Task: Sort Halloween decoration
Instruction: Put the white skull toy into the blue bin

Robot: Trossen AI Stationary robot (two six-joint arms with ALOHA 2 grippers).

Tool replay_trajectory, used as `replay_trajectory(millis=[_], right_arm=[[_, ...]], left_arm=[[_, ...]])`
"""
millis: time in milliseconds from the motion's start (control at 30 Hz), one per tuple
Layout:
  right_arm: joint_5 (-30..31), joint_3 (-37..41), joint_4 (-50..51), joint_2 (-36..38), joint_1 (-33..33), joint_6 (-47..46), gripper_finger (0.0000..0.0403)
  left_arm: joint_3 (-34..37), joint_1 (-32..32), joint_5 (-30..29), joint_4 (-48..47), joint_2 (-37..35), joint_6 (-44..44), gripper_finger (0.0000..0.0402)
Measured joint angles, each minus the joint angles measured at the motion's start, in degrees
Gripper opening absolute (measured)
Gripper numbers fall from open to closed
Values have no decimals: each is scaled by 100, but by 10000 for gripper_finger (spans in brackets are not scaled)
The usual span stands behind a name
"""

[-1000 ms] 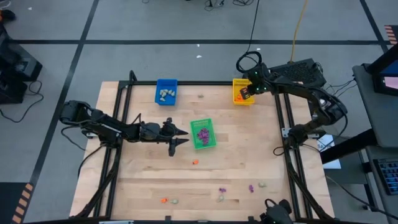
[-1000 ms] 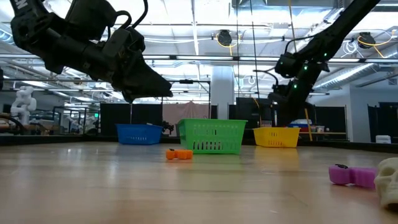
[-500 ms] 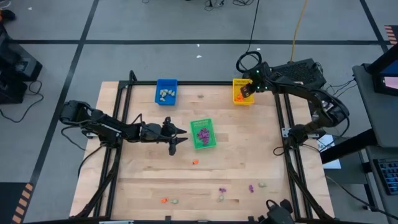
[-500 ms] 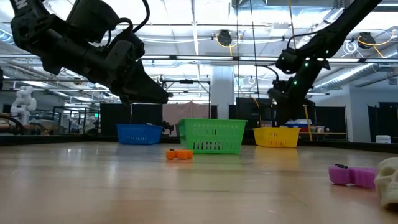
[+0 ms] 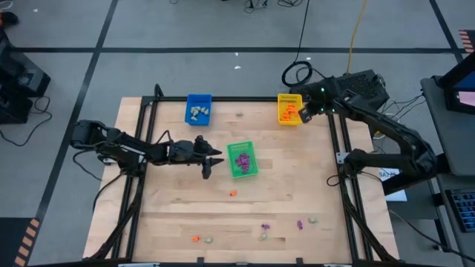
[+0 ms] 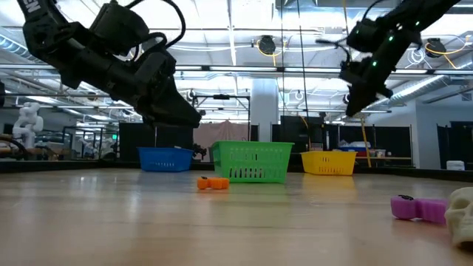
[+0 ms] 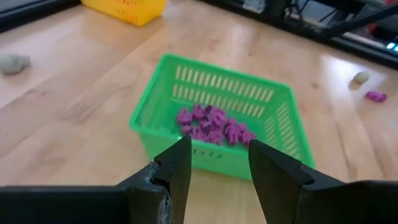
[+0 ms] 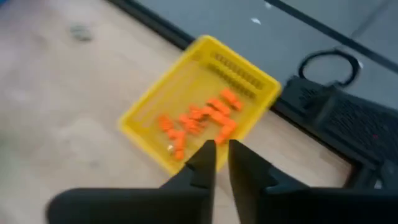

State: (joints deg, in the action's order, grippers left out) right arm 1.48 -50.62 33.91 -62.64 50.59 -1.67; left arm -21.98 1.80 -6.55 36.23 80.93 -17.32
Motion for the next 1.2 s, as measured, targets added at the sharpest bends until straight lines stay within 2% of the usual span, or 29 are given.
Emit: replay_trajectory(millis=[100,400,533,633,800,933,1200], right_arm=[[0,165,69,323,-520,0,4],[35,906,84,837,-2519,-706,3],[404,943,8,753,-3551,-1160,2],[630,943,-348,422,-4240,-1503,2],[981,943,-1184,-528,-4997,-1849,2],[1201,946,-1722,-1345,-5256,-2264,2],[1187,948,-3029,-2453,-5470,-2786,2]], left_arm=[[0,52,11,-197,2,-16,145],[2,44,33,-563,2,293,56],[2,46,33,-606,2,277,21],[2,37,33,-632,67,215,4],[2,35,-215,-600,326,-38,3],[2,38,-548,-295,528,-173,3],[2,289,-678,591,1083,-344,3]])
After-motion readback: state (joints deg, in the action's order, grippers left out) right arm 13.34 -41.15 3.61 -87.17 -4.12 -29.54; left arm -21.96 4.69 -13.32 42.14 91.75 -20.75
